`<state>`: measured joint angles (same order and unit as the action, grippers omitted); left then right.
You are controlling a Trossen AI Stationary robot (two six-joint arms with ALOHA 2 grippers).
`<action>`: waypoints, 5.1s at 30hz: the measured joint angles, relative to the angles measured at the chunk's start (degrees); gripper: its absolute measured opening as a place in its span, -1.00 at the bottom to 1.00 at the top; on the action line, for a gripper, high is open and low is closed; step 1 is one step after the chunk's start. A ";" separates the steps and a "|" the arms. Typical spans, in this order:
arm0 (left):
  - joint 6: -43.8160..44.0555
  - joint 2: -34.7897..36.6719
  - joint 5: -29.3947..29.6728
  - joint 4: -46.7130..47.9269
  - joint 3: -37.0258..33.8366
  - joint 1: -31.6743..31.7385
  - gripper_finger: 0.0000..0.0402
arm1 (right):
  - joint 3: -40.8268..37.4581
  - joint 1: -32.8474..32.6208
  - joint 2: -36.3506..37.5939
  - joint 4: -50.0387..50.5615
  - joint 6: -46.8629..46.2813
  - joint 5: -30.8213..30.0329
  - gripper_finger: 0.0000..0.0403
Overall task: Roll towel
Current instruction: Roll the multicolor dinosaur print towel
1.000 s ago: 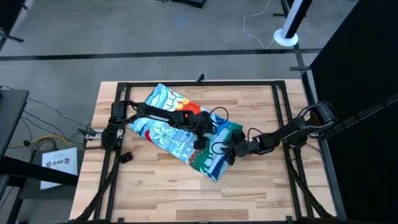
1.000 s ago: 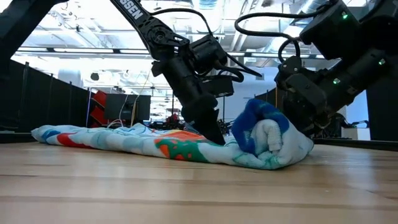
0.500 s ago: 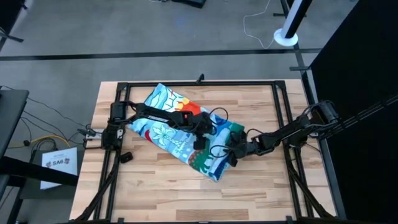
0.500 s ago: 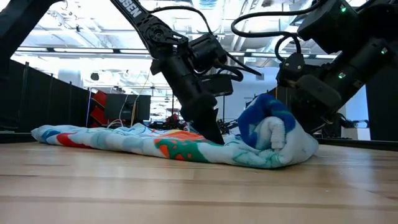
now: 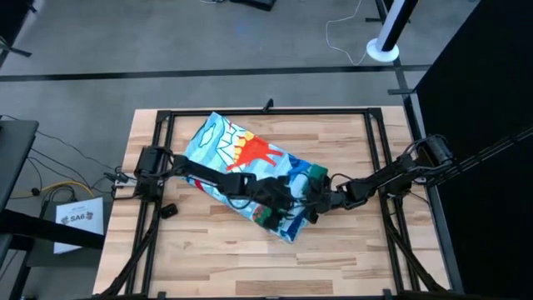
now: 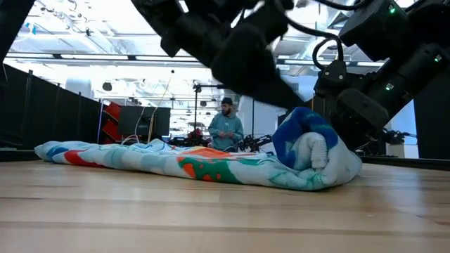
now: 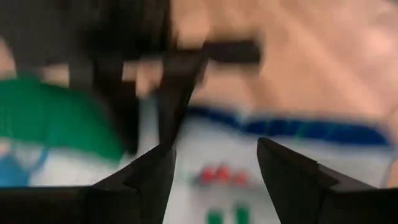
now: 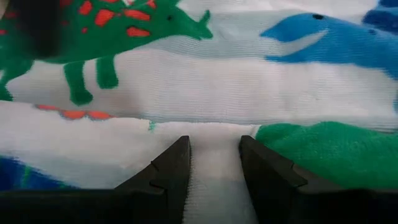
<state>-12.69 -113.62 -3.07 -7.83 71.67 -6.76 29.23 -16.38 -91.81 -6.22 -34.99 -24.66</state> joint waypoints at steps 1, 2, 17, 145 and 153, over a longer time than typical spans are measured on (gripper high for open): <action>0.26 -0.06 -0.06 -1.36 0.01 -0.56 0.06 | -0.02 0.02 0.00 -0.04 0.28 -0.08 -0.34; 0.71 -0.57 -0.15 -3.18 0.02 -0.99 0.06 | -0.03 0.01 0.00 -0.07 0.34 -0.17 -0.34; 6.85 -10.14 -1.00 -9.07 0.38 -2.34 0.06 | -0.29 0.05 1.26 -0.26 1.00 -0.81 -0.34; -13.75 -16.13 -15.51 9.38 18.09 11.10 0.51 | -10.60 -10.91 -2.15 -22.79 0.33 -17.51 -0.34; -17.89 -17.06 -16.19 5.46 18.19 9.87 0.53 | -10.60 -10.91 -2.16 -22.75 0.29 -17.44 -0.34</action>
<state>-30.58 -130.69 -19.26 -2.36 89.85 3.11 18.63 -27.29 -93.97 -28.97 -34.69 -42.10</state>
